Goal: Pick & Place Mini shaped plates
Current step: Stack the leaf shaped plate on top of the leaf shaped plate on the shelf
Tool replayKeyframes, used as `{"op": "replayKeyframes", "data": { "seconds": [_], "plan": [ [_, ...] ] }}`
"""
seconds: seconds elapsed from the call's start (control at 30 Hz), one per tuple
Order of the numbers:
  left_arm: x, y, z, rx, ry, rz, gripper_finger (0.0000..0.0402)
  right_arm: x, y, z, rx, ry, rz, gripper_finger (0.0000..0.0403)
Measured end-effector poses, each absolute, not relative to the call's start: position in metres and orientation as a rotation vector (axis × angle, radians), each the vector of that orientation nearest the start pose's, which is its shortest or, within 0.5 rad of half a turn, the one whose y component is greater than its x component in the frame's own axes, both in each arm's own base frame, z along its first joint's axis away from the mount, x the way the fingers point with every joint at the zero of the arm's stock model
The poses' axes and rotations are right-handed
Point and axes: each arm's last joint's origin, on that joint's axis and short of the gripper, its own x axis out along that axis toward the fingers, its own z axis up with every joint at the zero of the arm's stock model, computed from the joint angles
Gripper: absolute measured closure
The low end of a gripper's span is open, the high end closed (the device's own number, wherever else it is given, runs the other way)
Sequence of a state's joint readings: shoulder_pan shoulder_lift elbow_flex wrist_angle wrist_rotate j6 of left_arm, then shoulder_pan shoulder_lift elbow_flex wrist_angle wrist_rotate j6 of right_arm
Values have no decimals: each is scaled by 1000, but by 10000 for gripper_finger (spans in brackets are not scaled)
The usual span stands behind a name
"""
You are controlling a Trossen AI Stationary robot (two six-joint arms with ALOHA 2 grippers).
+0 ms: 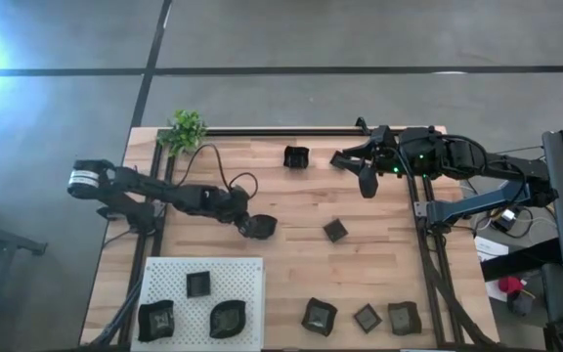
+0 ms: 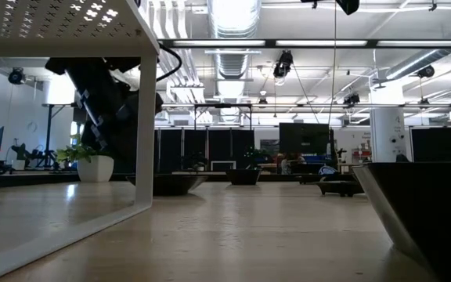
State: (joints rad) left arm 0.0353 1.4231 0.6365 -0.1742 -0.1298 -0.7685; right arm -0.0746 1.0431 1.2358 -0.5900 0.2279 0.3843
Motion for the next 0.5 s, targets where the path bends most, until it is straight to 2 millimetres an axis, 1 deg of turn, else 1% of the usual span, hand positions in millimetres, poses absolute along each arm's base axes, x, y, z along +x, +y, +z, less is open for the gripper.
{"op": "replayKeyframes", "data": {
  "seconds": [0.5],
  "plan": [
    [255, 13, 157, -659, 812, 487, 335, 203, -22, 400, 345, 341, -372, 236]
  ]
}}
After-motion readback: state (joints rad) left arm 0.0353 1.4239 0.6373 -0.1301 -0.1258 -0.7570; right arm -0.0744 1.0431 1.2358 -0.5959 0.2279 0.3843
